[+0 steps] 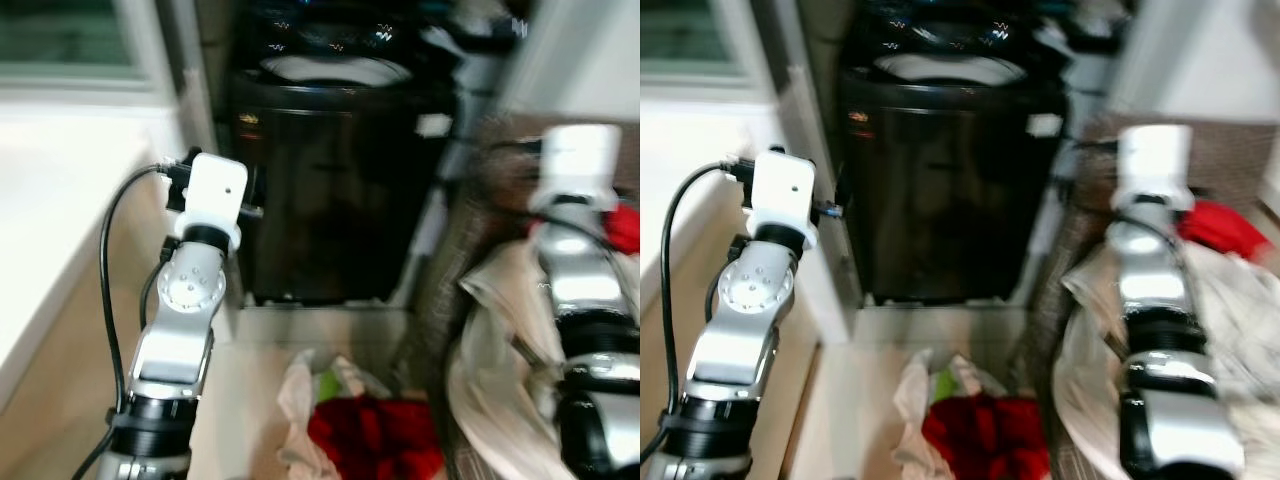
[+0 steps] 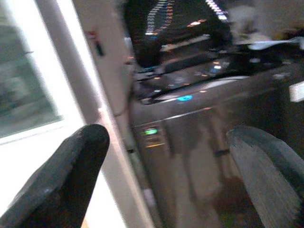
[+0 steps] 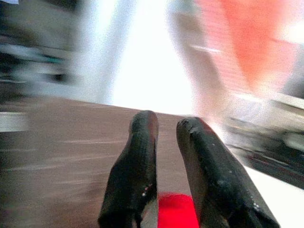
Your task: Clothes washing
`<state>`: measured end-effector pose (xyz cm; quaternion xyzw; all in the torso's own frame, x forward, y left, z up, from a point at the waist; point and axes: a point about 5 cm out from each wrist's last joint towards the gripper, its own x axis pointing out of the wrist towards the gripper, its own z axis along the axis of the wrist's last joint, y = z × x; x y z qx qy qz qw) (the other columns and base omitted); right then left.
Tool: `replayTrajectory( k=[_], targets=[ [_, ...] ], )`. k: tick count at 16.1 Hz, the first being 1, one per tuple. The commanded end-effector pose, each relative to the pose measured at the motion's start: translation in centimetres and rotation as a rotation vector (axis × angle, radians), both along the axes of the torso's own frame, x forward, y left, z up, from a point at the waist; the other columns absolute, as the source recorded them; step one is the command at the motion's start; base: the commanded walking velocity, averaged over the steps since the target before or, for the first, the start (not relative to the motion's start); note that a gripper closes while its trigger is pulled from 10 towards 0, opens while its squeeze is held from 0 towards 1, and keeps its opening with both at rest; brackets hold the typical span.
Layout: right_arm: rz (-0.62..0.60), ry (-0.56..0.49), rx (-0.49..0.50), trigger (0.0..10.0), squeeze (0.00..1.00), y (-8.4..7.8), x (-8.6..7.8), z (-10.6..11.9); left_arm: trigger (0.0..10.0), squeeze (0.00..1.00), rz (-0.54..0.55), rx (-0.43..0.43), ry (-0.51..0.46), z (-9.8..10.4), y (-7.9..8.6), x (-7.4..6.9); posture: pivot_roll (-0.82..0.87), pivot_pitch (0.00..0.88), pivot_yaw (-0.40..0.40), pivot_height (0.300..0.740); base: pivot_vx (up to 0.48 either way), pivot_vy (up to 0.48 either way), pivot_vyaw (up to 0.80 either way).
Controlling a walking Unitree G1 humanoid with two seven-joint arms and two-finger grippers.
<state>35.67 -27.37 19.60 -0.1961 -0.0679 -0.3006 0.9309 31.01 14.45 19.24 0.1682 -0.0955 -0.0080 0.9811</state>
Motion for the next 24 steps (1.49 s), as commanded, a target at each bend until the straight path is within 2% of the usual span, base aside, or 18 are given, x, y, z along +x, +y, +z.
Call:
replayTrajectory(
  k=[1,2,3,5,6,7,8,12,16,19,20,21,22,24],
  targets=[
    [-0.086,0.005,-0.008,10.0,1.0,-1.4,-0.8,-0.8,10.0,0.0,-0.026,0.009,-0.002,0.3,-0.2,0.5,-0.02,0.0,-0.004,0.74,0.0,0.0,0.0],
    [-0.108,0.025,-0.011,10.0,1.0,-1.8,-1.1,-1.4,10.0,0.0,-0.027,0.013,-0.001,0.3,-0.1,0.6,-0.02,0.0,-0.004,0.74,0.0,0.0,0.0],
    [-0.158,0.092,0.008,10.0,1.0,-3.2,-2.4,-3.5,10.0,0.0,-0.035,0.023,0.002,0.3,0.0,0.6,-0.03,0.0,0.0,0.74,0.0,0.0,0.0],
    [-0.174,0.143,0.035,10.0,1.0,-3.7,-3.5,-5.3,10.0,0.0,-0.044,0.03,0.009,0.2,0.0,0.6,-0.03,0.0,0.001,0.74,0.0,0.0,0.0],
    [-0.163,0.182,0.081,10.0,1.0,-3.4,-4.2,-6.8,10.0,0.0,-0.053,0.035,0.014,0.0,0.0,0.6,-0.04,0.0,0.004,0.74,0.0,0.0,0.0],
    [-0.14,0.221,0.173,10.0,1.0,-2.8,-4.7,-8.4,10.0,0.0,-0.062,0.036,0.018,0.0,-0.2,0.7,-0.05,0.0,0.009,0.74,0.0,0.0,0.0],
    [-0.105,0.215,0.252,10.0,1.0,-1.9,-4.6,-9.2,10.0,0.0,-0.075,0.04,0.019,0.0,-0.5,0.8,-0.05,0.001,0.017,0.74,0.0,0.0,0.0],
    [-0.062,0.184,0.296,10.0,1.0,-1.2,-3.8,-8.5,10.0,0.0,-0.095,0.054,0.016,0.1,-0.6,0.9,-0.05,0.001,0.017,0.74,0.0,0.0,0.0],
    [-0.031,0.12,0.191,10.0,1.0,-1.0,-3.1,-6.2,10.0,0.0,-0.094,0.057,0.013,0.2,-0.6,0.9,-0.06,0.005,0.025,0.74,0.0,0.0,0.0],
    [-0.05,0.078,0.193,10.0,1.0,-1.4,-2.7,-4.9,10.0,0.0,-0.119,0.046,0.021,0.0,-0.8,1.0,-0.06,0.0,0.024,0.74,0.0,0.0,0.0],
    [-0.059,0.074,0.19,10.0,1.0,-1.6,-2.7,-4.7,10.0,0.0,-0.17,0.032,0.027,0.0,-1.3,0.8,-0.06,0.0,0.024,0.74,0.0,0.0,0.0],
    [-0.096,0.097,0.225,10.0,1.0,-2.3,-3.0,-5.5,10.0,0.0,-0.442,-0.032,0.073,-0.2,-3.2,-0.3,-0.06,0.0,0.023,0.74,0.0,0.0,0.0],
    [-0.109,0.114,0.241,10.0,1.0,-2.5,-3.3,-6.0,10.0,0.0,-0.558,-0.012,0.077,-0.2,-3.7,-1.0,-0.06,0.0,0.023,0.74,0.0,0.0,0.0],
    [-0.121,0.146,0.257,10.0,1.0,-2.6,-3.8,-7.0,10.0,0.0,-0.602,0.01,0.091,0.0,-3.3,-1.1,-0.06,0.0,0.029,0.74,0.0,0.0,0.0]
  ],
)
